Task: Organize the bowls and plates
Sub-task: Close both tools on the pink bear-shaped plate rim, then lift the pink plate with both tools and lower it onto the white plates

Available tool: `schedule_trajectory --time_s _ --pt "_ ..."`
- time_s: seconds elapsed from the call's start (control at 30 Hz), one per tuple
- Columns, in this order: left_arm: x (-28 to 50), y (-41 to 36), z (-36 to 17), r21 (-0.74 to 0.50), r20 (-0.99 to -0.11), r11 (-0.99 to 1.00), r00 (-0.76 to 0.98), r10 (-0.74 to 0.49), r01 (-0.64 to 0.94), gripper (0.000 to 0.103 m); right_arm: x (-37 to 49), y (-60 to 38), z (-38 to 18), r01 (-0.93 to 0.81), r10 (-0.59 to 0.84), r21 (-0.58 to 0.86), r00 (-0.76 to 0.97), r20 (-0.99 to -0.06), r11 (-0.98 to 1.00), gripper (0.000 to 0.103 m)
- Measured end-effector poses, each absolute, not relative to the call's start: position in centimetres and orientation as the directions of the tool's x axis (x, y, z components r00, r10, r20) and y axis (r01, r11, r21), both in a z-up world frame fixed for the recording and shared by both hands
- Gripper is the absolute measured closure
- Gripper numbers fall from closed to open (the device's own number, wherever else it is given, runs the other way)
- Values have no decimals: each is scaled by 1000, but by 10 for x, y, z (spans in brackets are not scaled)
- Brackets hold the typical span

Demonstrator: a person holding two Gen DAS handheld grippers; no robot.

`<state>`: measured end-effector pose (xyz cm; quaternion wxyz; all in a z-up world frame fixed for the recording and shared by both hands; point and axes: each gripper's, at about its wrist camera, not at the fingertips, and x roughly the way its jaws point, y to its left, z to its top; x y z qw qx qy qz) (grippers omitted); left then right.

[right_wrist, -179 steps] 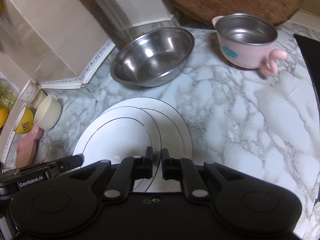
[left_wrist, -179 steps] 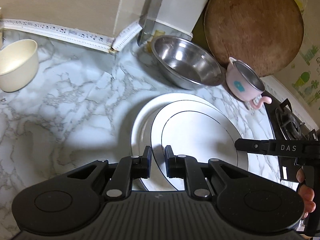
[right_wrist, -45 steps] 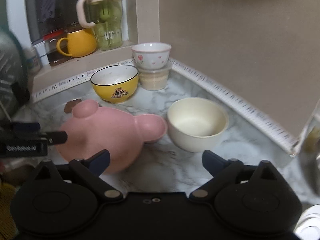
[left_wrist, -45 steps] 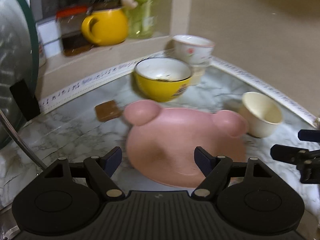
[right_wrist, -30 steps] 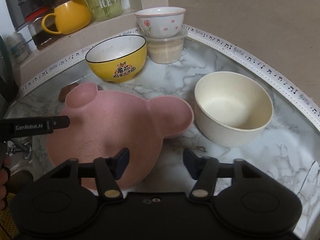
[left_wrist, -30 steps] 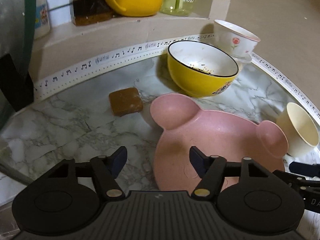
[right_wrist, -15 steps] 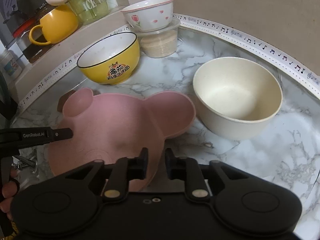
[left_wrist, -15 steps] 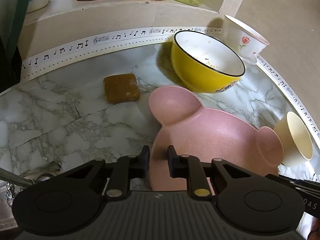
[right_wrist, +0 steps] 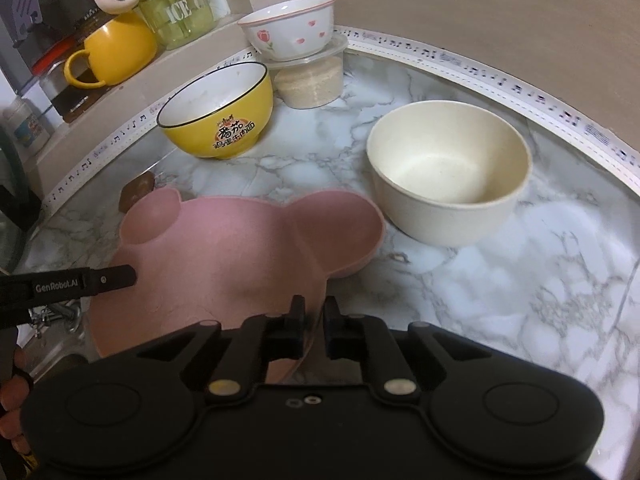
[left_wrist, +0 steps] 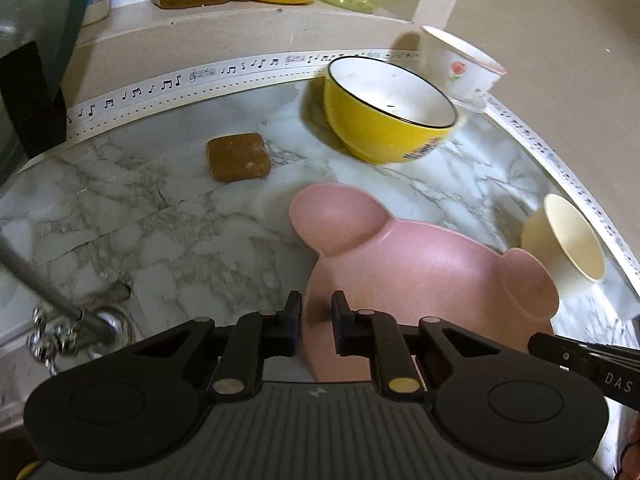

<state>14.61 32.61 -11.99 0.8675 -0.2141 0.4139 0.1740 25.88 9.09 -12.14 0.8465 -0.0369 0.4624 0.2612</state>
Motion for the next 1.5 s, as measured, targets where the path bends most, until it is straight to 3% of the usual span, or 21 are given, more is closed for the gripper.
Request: schedule_trajectory --time_s 0.43,0.97,1.5 --pt "112 258 -91 -273 -760 888 649 38 -371 88 211 23 -89 -454 379 139 497 -780 880 93" --pt "116 134 -43 -271 -691 954 715 -102 -126 88 171 -110 -40 -295 316 160 622 -717 942 94" --pt "138 16 -33 -255 -676 964 700 -231 72 88 148 -225 -27 -121 212 178 686 -696 976 94"
